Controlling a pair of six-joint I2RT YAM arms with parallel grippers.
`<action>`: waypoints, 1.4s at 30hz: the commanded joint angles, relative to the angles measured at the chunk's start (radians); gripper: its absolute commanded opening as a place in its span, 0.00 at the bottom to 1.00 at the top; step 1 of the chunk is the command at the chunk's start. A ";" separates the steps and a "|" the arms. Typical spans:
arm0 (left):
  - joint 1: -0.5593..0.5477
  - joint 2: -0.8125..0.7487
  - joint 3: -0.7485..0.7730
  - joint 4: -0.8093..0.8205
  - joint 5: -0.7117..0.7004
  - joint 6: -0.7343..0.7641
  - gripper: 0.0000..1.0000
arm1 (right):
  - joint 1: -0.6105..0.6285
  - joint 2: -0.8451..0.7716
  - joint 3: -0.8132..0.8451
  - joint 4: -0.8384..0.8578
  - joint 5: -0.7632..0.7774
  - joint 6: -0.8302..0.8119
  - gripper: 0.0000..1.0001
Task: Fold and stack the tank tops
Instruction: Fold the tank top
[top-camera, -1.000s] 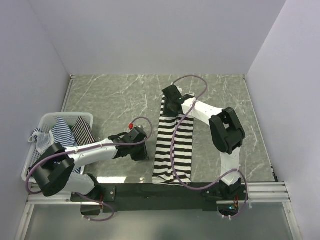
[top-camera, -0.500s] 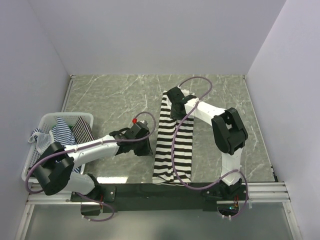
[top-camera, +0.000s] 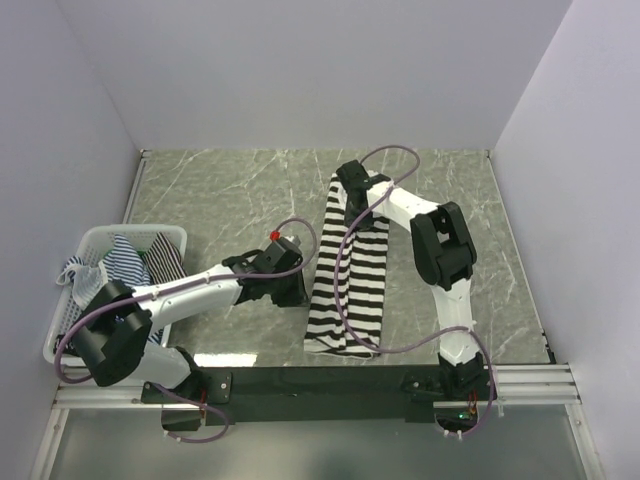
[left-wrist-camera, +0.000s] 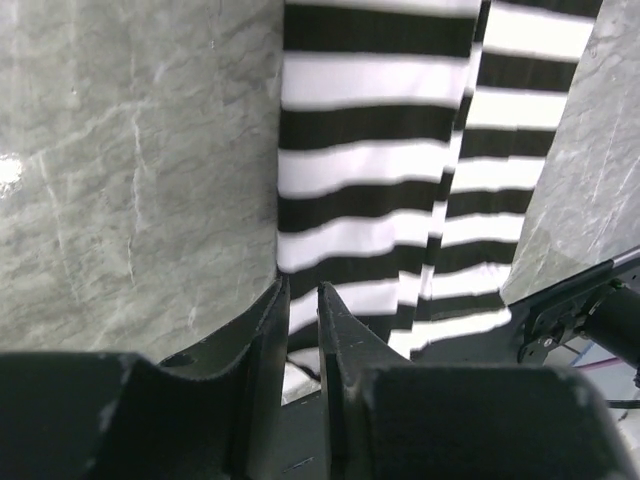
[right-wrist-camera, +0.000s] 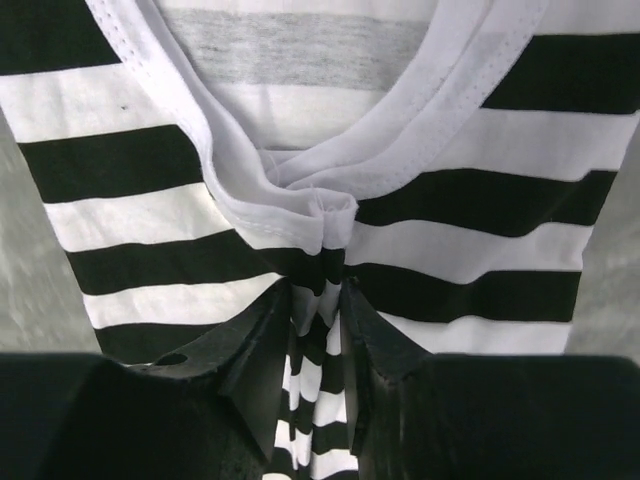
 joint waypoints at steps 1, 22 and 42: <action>0.024 0.026 0.043 0.018 0.033 0.039 0.24 | -0.036 0.077 0.094 -0.041 -0.022 -0.029 0.32; 0.130 0.219 0.092 0.119 0.113 0.065 0.38 | -0.122 0.254 0.464 -0.138 -0.143 -0.095 0.37; 0.115 0.193 0.025 0.121 0.157 0.023 0.32 | -0.146 0.233 0.415 -0.106 -0.159 -0.083 0.36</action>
